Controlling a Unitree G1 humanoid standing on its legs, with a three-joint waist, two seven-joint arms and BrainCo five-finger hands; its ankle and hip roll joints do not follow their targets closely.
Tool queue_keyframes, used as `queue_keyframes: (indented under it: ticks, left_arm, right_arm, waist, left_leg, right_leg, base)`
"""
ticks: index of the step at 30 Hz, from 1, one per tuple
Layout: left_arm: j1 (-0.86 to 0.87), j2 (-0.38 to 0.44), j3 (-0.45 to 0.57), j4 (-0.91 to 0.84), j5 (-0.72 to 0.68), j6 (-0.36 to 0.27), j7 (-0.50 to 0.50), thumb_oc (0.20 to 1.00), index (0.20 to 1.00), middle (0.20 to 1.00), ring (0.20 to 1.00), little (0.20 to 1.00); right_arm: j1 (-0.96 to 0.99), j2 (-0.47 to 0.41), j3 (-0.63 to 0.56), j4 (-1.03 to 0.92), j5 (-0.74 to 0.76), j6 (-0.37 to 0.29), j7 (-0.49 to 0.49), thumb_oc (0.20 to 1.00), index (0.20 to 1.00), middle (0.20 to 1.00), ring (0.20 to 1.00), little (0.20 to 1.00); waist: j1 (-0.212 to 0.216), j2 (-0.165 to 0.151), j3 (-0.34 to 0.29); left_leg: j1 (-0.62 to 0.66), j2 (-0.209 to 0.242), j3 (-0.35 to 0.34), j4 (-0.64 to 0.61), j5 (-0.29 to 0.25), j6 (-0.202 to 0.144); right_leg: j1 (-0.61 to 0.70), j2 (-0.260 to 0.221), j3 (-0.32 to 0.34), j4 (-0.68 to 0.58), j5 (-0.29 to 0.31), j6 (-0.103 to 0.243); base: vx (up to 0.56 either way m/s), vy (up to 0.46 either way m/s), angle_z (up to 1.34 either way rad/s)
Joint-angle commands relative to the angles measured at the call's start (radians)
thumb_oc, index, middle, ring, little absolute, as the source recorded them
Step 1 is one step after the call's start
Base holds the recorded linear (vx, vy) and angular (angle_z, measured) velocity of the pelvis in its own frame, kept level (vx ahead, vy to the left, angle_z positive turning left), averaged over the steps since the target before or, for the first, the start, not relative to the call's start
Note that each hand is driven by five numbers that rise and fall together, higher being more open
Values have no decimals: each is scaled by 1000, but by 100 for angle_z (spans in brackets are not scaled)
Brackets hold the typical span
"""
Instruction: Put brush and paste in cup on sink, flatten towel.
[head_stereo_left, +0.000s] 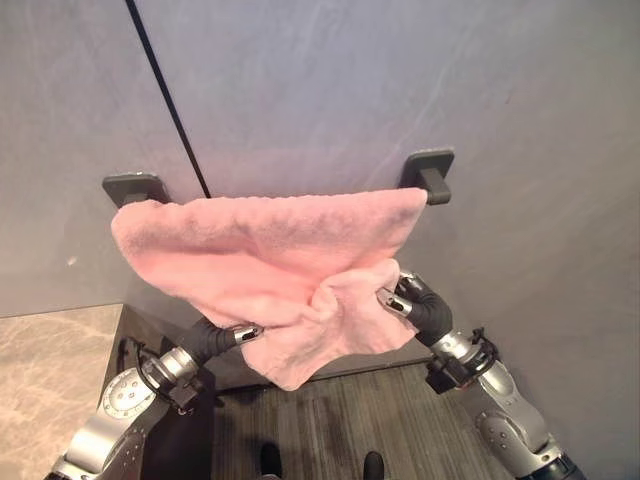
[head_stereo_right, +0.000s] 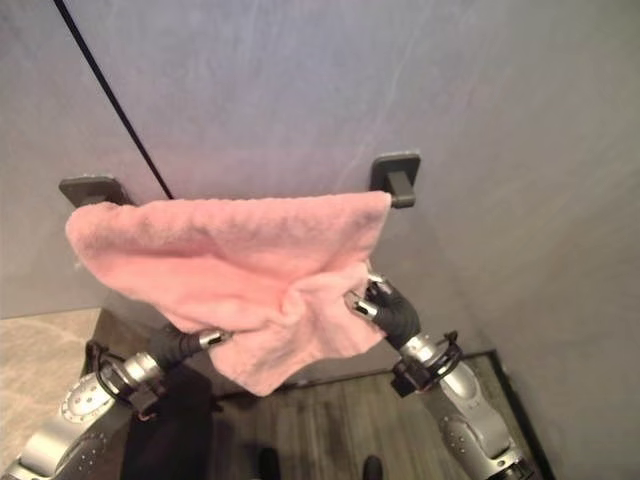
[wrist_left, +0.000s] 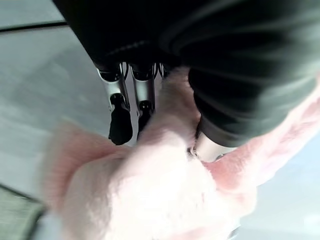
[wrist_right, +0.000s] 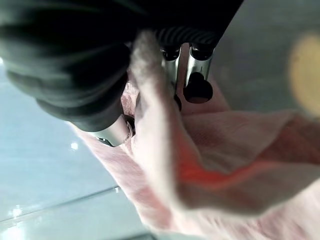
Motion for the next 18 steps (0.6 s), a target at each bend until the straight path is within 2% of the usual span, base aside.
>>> queue_keyframes:
  ticks: [1, 2, 4, 5, 6, 8, 9, 10, 15, 17, 18]
  left_arm:
    - [-57, -64, 32, -19, -119, -72, 17, 200, 200, 200, 200, 200]
    - [-57, -65, 31, -19, -118, -73, 17, 200, 200, 200, 200, 200]
    - [-50, -22, 41, -46, 14, -72, 41, 200, 200, 200, 200, 200]
    - [-83, -6, 54, -99, -48, -84, 36, 200, 200, 200, 200, 200]
    - [-83, -5, 55, -99, -50, -84, 35, 200, 200, 200, 200, 200]
    - [-94, -55, 55, -92, -158, -85, 11, 200, 200, 200, 200, 200]
    - [-103, -92, 59, -90, -168, -89, 12, 200, 200, 200, 200, 200]
    - [-89, -177, 84, -102, -223, -86, -6, 200, 200, 200, 200, 200]
    - [-52, -223, 146, -163, -271, -95, -57, 200, 200, 200, 200, 200]
    - [-36, -210, 130, -113, -222, -104, -38, 200, 200, 200, 200, 200]
    - [-19, -172, 119, -80, -99, -111, -4, 200, 200, 200, 200, 200]
  right_arm:
    - [-37, 22, -47, -112, 30, -108, 3, 200, 200, 200, 200, 200]
    - [-37, 21, -47, -112, 29, -108, 2, 200, 200, 200, 200, 200]
    - [-65, 34, -52, -47, -31, -104, -58, 200, 200, 200, 200, 200]
    - [-79, 34, -53, -91, -17, -108, -43, 200, 200, 200, 200, 200]
    - [-78, 34, -54, -93, -17, -107, -43, 200, 200, 200, 200, 200]
    - [-65, 37, -50, -107, 28, -114, -18, 200, 200, 200, 200, 200]
    - [-65, 39, -57, -118, 38, -118, -15, 200, 200, 200, 200, 200]
    - [-39, 59, -71, -182, 106, -133, 40, 200, 200, 200, 200, 200]
    - [2, 62, -105, -184, 123, -145, 57, 200, 200, 200, 200, 200]
    - [16, 59, -102, -118, 84, -136, 28, 200, 200, 200, 200, 200]
    - [13, 67, -77, -59, 65, -109, 19, 200, 200, 200, 200, 200]
  waist:
    - [-6, -14, -27]
    - [-5, -13, -27]
    - [-2, -8, -33]
    - [-5, -5, -33]
    - [-5, -6, -33]
    - [-9, -6, -35]
    - [-9, -4, -33]
    - [-10, -5, -32]
    - [-14, -3, -33]
    - [-18, 2, -33]
    - [-16, 6, -31]
  left_leg:
    - [12, 77, 10, 11, -5, -50]
    - [12, 78, 10, 11, -5, -50]
    - [19, 76, 9, 11, -8, -49]
    - [18, 75, 8, 11, -7, -51]
    - [18, 75, 7, 11, -7, -51]
    - [20, 74, 11, 11, -7, -50]
    - [22, 75, 11, 11, -9, -50]
    - [21, 75, 11, 11, -10, -51]
    - [24, 74, 13, 11, -14, -51]
    - [29, 73, 19, 11, -16, -49]
    - [32, 73, 21, 11, -17, -47]
  right_leg:
    - [5, -103, 5, 4, -5, 90]
    - [6, -103, 5, 4, -5, 90]
    - [13, -105, 5, 4, -5, 88]
    - [14, -105, 3, 4, -7, 89]
    - [14, -105, 3, 4, -7, 89]
    - [13, -106, 6, 4, -7, 90]
    - [13, -107, 8, 4, -7, 89]
    - [12, -106, 8, 4, -10, 87]
    - [10, -107, 11, 4, -9, 87]
    - [9, -106, 15, 4, -7, 86]
    - [10, -107, 16, 4, -6, 86]
  base:
    - [1, -7, 3]
    - [0, 0, 0]
    - [0, 0, 0]
    - [0, 0, 0]
    - [0, 0, 0]
    - [0, 0, 0]
    - [0, 0, 0]
    - [0, 0, 0]
    - [4, -1, -1]
    - [14, -4, -5]
    - [5, 0, -7]
